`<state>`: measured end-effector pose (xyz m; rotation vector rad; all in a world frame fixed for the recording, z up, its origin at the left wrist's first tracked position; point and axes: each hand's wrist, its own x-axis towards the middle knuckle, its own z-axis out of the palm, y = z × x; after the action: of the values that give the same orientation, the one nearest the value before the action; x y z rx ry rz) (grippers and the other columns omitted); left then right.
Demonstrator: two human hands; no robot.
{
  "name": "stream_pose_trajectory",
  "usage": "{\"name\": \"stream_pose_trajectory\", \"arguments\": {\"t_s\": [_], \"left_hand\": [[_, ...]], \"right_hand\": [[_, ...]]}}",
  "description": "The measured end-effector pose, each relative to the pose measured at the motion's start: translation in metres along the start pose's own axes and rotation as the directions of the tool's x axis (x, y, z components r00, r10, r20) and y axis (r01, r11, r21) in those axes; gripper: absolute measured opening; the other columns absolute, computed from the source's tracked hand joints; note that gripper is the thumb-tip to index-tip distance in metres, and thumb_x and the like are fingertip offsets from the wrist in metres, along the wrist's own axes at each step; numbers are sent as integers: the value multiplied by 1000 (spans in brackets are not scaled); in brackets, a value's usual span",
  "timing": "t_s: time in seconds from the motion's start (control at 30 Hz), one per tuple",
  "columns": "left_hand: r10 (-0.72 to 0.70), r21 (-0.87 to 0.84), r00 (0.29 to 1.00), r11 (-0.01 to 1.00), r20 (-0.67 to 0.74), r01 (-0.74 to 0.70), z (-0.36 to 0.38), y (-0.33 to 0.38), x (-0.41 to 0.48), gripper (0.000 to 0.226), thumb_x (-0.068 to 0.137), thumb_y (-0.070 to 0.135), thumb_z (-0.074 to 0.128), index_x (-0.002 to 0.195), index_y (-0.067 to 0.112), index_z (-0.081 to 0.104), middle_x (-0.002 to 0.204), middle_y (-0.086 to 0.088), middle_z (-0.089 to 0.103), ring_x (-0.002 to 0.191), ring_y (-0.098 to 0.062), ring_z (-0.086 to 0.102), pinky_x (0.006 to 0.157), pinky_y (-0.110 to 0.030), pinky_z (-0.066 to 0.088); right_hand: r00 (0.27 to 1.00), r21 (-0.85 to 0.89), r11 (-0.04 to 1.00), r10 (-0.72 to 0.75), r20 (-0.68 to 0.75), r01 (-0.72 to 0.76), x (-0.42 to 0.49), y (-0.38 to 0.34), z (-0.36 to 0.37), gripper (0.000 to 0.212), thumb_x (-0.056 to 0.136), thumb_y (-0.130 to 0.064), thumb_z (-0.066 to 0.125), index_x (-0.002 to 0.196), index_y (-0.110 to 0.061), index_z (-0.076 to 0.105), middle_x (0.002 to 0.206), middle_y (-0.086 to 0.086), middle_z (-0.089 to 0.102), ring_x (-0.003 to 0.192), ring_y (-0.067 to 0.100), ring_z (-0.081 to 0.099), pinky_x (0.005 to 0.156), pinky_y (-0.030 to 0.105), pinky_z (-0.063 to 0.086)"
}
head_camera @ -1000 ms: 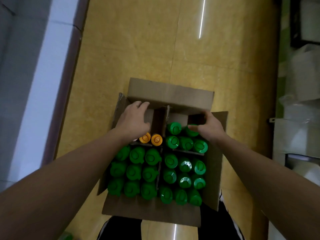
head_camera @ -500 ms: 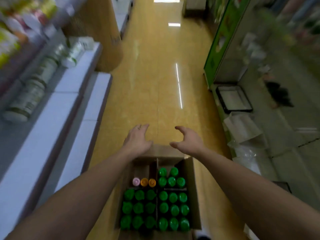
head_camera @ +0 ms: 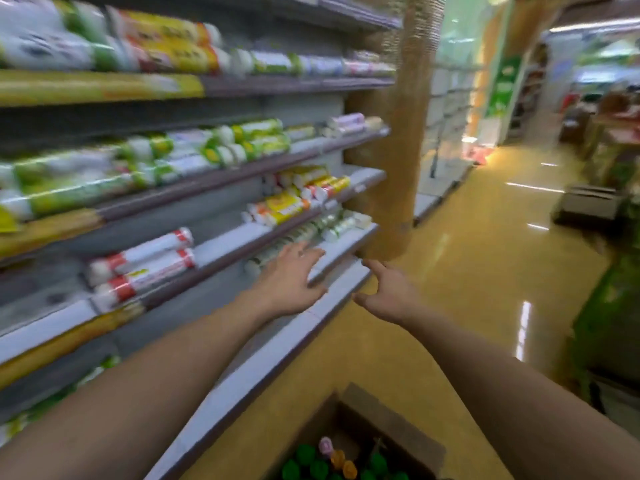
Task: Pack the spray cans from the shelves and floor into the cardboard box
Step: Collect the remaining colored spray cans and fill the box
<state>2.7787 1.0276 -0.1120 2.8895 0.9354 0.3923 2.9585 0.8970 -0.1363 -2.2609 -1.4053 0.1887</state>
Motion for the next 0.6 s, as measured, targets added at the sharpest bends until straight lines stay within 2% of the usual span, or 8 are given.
{"name": "stream_pose_trajectory", "arguments": {"t_s": [0.13,0.3,0.47,0.6], "left_hand": [[-49,188,999,981,-6,49,-63,-32,-69,81,76,60,50,148,22,42,156,-15,33,143,-35,31,114,-47,34],[-172,329,985,930,-10,165,-124,-85,-166,68,84,51,61,143,22,45,155,-15,33,142,-35,34,112,-43,35],[-329,418,944,855,-23,308,-172,-136,-289,69,87,54,56,147,23,42,157,-11,31,144,-32,30,114,-44,35],[-475,466,880,782,15,414,-211,-172,-401,63,91,51,58,145,23,43,152,-9,36,141,-30,33,109,-47,39]], "right_hand": [[972,15,973,-231,51,231,-10,-85,16,83,80,-59,65,152,-27,38,152,5,44,138,30,42,109,46,41],[871,-46,871,-485,80,489,-39,-184,43,77,84,-52,64,152,-29,36,149,3,45,136,31,41,110,45,38],[752,-63,754,-640,154,654,-85,-291,75,76,84,-55,62,150,-29,36,149,5,44,136,32,40,110,46,38],[654,-31,664,-725,218,747,-141,-382,114,77,86,-57,63,152,-30,34,148,4,45,134,33,43,107,46,41]]}}
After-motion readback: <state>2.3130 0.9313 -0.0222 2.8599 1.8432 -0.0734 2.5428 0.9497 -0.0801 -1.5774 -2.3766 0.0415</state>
